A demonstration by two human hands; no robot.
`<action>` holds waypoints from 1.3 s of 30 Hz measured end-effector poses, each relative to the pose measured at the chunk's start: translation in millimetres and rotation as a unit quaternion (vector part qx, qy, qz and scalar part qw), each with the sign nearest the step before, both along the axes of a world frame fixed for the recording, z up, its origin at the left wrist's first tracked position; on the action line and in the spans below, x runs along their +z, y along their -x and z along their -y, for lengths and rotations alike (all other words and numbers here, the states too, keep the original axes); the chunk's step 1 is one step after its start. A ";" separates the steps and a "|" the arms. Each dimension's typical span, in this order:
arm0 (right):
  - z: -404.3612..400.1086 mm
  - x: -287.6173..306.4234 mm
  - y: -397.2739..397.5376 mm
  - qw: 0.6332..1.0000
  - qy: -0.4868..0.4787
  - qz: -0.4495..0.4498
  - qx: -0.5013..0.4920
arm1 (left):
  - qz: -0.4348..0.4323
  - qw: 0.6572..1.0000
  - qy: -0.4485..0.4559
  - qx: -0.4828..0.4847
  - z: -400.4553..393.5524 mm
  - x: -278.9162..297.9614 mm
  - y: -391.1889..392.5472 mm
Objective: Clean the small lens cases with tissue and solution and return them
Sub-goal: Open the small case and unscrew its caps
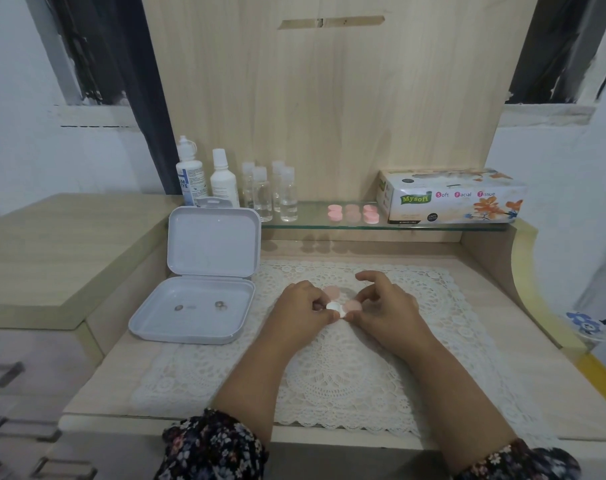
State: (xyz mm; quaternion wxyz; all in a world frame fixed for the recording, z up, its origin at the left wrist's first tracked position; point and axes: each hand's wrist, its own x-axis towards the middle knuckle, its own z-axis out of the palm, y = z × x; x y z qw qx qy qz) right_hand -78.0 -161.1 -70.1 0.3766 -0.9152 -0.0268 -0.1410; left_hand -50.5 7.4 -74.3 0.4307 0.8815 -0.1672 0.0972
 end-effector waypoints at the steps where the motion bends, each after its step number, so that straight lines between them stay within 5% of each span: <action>1: 0.1 0.1 0.0 1.000 -0.004 0.002 0.003 | -0.001 1.000 -0.001 0.001 0.0 -0.1 0.2; 10: 2.3 -3.9 -5.1 0.992 -0.125 -0.004 -0.032 | 0.007 1.000 -0.017 0.007 -0.8 -1.5 -0.4; 35: -0.6 -2.4 -0.6 0.998 -0.049 -0.008 0.027 | -0.025 1.000 -0.001 -0.003 -4.9 2.4 2.0; 39: -1.3 1.8 1.7 0.994 -0.110 0.000 0.020 | -0.031 1.000 0.006 -0.005 -3.5 5.0 3.3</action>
